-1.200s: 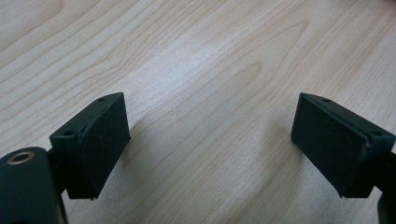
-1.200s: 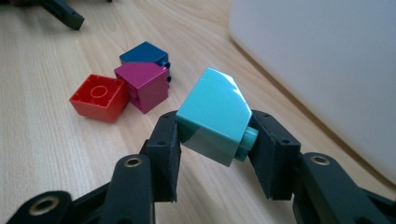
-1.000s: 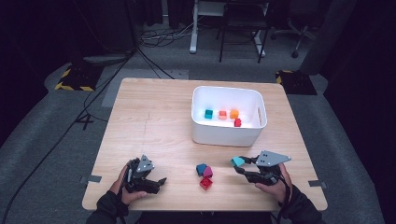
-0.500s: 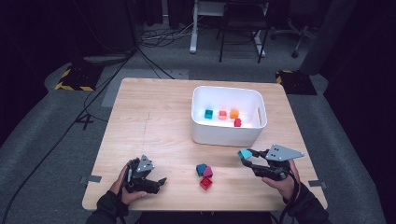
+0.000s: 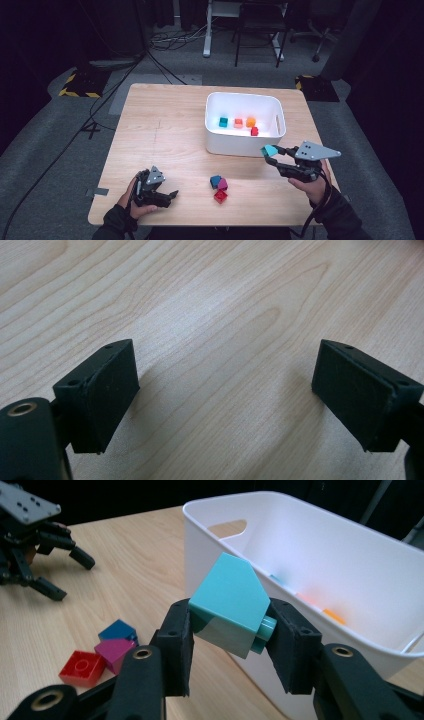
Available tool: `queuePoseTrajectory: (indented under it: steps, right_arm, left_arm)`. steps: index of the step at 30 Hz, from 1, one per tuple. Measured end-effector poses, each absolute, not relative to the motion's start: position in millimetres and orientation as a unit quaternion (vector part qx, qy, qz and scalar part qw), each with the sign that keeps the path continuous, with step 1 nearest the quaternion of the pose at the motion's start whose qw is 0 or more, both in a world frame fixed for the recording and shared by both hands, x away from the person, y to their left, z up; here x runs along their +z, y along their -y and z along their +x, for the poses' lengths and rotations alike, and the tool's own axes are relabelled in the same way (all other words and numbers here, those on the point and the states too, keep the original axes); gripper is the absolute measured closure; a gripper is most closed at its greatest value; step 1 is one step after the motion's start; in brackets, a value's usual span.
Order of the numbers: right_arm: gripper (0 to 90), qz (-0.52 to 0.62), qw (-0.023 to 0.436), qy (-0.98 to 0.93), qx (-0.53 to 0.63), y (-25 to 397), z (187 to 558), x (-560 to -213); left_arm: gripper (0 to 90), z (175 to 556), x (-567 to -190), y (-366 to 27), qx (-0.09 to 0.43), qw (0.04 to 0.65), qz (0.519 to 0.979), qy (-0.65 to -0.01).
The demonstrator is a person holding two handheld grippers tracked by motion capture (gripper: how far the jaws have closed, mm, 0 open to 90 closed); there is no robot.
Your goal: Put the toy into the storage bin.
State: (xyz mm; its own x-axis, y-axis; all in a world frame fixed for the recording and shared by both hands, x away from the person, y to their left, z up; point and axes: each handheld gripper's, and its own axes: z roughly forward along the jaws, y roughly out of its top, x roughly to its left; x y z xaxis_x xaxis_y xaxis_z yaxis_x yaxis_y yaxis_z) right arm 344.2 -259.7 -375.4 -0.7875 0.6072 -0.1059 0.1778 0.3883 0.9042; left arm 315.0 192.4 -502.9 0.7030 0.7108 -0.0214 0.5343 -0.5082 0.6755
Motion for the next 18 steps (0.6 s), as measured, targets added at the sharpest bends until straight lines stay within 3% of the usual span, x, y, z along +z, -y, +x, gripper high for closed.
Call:
queuePoseTrajectory:
  steps: [18]
  right_arm:
    - [56.2,0.265,0.235,-0.797,0.489,259.5,375.6,-339.7]
  left_arm:
    - [11.7,315.1,-502.9,-192.4,0.130,0.339,0.858,-0.363]
